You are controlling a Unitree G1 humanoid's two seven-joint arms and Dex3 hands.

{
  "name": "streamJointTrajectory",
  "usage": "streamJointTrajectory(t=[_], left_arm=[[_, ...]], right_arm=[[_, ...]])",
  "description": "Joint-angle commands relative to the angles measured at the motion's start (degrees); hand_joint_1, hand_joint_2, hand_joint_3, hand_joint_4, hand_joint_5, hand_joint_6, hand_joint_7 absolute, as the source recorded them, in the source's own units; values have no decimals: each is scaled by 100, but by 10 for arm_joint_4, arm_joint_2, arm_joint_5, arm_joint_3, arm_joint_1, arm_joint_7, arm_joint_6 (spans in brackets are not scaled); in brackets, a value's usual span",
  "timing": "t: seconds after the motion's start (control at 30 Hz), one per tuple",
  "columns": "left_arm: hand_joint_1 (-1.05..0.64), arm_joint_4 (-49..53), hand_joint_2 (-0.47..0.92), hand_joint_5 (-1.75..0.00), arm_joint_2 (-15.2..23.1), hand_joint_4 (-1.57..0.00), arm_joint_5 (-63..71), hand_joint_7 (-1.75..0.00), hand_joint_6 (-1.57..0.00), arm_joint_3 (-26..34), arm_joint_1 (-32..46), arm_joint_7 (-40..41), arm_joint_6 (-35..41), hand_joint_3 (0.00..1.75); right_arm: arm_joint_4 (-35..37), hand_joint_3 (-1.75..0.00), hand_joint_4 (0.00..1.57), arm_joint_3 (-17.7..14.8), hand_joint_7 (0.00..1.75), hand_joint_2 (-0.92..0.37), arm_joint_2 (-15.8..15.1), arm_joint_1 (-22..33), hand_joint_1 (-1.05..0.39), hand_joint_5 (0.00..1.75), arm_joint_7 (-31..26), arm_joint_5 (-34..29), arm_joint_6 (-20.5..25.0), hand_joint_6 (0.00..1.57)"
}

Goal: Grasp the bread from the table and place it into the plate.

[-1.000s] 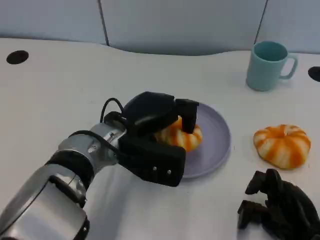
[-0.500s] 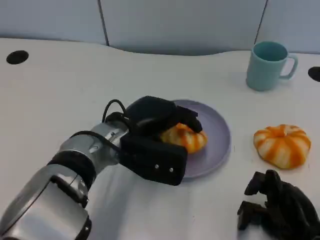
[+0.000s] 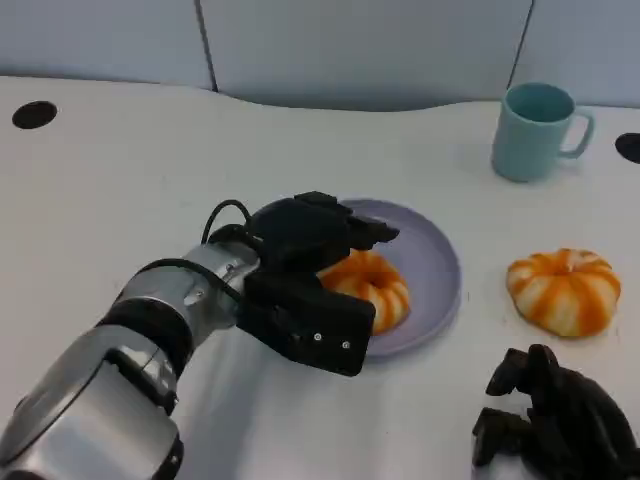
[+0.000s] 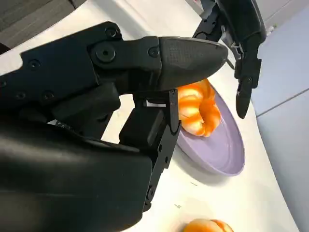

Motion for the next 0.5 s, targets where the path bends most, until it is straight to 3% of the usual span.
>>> streamJointTrajectory(t=[0.03, 0.27, 0.43, 0.5], left_arm=[[-66, -7, 92, -22, 22, 0, -14, 0, -19, 12, -18, -21, -11, 19], [-66, -22, 92, -25, 52, 0, -97, 0, -16, 83, 16, -70, -77, 18], [-64, -46, 92, -24, 71, 0, -183, 0, -16, 145, 51, -166, -112, 19], [-61, -69, 92, -25, 66, -2, -275, -1, -18, 206, 97, -225, -136, 18]], right_arm=[[18, -38, 123, -2, 113, -92, -2, -2, -46, 119, -9, -5, 4, 111], [36, -40, 123, -6, 108, -92, -6, -15, -46, 117, 0, -1, 2, 113], [30, -40, 123, -7, 107, -92, -9, -17, -46, 117, -7, -1, 15, 113], [38, -40, 124, -10, 108, -92, -14, -21, -46, 117, 1, 0, 11, 113]])
